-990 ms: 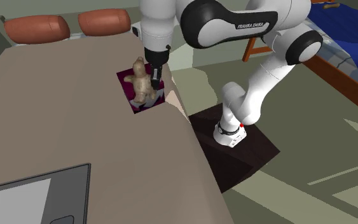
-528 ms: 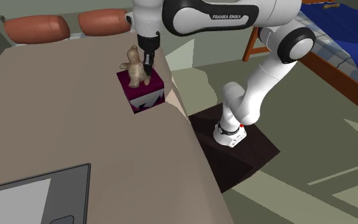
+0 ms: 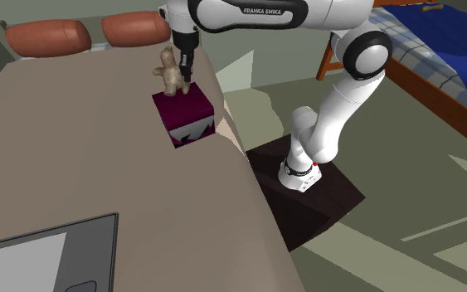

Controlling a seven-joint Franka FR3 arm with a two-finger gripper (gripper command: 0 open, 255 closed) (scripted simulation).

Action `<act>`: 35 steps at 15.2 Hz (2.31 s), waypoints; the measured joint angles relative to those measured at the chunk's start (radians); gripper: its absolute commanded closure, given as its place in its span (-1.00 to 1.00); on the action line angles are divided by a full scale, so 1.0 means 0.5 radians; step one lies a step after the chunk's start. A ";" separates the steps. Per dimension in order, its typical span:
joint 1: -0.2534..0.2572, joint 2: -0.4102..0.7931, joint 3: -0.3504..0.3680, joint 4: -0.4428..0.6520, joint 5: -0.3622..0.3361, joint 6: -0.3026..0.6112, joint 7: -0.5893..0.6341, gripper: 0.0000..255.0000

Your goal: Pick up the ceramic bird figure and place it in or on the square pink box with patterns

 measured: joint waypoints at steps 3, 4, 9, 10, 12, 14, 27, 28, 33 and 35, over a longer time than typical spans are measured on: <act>-0.012 0.010 -0.035 -0.044 -0.005 0.061 -0.037 1.00; -0.013 0.007 -0.038 -0.071 -0.007 0.086 -0.036 1.00; -0.021 -0.020 -0.048 -0.235 -0.021 0.222 -0.023 1.00; -0.023 -0.027 -0.051 -0.262 -0.023 0.246 -0.023 1.00; -0.027 -0.047 -0.052 -0.302 -0.031 0.280 -0.014 1.00; -0.029 -0.047 -0.056 -0.306 -0.034 0.295 -0.011 1.00; -0.017 -0.038 -0.047 -0.252 -0.027 0.225 -0.016 -1.00; -0.014 -0.041 -0.036 -0.193 -0.024 0.164 -0.016 -1.00; -0.007 -0.022 -0.022 -0.063 -0.013 0.049 -0.021 -1.00; -0.007 -0.022 -0.022 -0.060 -0.012 0.046 -0.021 -1.00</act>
